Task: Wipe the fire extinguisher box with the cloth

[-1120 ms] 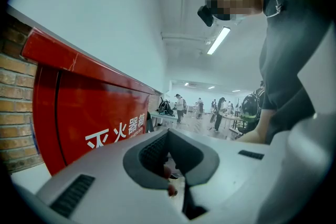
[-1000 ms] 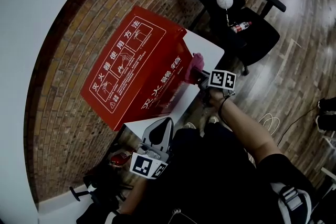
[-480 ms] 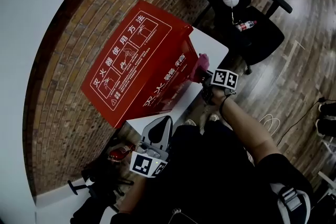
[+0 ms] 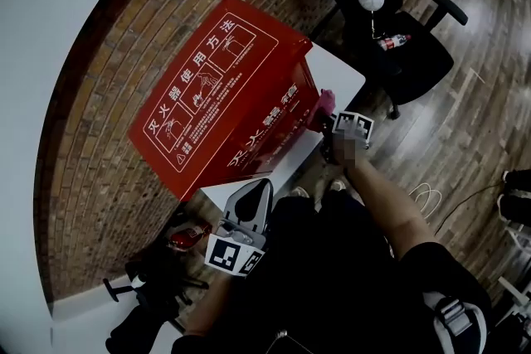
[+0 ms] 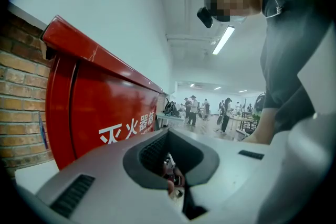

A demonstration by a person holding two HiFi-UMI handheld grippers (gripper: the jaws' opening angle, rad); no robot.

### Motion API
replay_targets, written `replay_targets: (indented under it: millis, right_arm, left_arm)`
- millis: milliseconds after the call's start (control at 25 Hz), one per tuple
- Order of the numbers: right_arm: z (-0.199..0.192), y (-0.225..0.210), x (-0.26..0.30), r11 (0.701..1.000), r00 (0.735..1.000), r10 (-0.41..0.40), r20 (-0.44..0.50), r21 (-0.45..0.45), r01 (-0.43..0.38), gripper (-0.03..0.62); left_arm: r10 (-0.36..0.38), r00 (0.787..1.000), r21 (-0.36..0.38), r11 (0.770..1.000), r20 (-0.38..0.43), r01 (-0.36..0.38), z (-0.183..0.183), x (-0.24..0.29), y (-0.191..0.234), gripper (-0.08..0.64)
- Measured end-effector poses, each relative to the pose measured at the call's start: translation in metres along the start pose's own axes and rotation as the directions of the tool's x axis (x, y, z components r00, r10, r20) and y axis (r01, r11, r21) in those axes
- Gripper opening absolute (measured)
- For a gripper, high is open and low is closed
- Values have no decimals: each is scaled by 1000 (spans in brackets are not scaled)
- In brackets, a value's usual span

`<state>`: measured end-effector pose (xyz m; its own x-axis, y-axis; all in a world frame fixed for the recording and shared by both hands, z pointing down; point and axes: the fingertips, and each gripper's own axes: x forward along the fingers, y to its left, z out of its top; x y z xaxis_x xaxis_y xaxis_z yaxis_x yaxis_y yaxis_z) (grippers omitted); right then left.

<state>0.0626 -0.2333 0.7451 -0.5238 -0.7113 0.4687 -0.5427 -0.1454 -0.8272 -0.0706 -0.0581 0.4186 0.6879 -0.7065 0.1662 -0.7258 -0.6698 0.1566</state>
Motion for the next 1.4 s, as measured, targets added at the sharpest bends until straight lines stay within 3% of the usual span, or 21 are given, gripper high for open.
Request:
replay_targets:
  millis: [1000, 1400]
  right_arm:
    - [-23, -57, 30, 989, 988, -146, -43, 2, 146, 84]
    - [-37, -80, 41, 973, 966, -225, -127, -85, 215, 84]
  left_arm:
    - [81, 996, -3, 997, -26, -81, -19, -23, 17, 20]
    - [115, 992, -14, 993, -56, -116, -32, -33, 24, 20]
